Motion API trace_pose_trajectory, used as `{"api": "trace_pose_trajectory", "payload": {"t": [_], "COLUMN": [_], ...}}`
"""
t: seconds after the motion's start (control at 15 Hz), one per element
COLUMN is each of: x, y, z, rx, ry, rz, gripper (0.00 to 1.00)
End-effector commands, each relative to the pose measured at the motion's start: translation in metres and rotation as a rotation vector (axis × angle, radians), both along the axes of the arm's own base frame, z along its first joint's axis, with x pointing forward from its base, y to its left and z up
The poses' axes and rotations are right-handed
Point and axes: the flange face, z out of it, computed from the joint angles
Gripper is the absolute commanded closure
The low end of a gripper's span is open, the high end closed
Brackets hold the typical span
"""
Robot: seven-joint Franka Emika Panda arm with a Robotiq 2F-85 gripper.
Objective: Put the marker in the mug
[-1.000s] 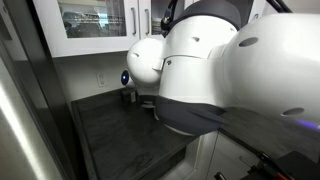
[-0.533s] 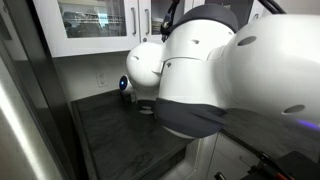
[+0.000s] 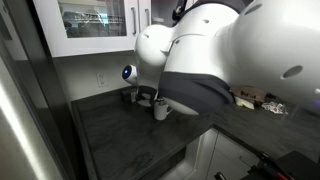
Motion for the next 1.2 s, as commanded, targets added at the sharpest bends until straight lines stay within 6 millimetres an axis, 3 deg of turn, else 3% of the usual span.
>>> {"api": "trace_pose_trajectory", "payload": {"t": [0.0,0.27,0.53,0.8,1.13], "x": [0.011,0.021,0.011,-0.016,-0.053], "y": [-0.018,-0.062,-0.086,-0.1,-0.12], "z": [0.036,0.07,0.103,0.128,0.138], "rx": [0.173,0.307,0.449,0.618,0.842], "ry": [0.036,0.104,0.179,0.224,0.344], "rz": [-0.034,-0.043,-0.026,0.005,0.002], "gripper": [0.0,0.0,0.0,0.0,0.0]}}
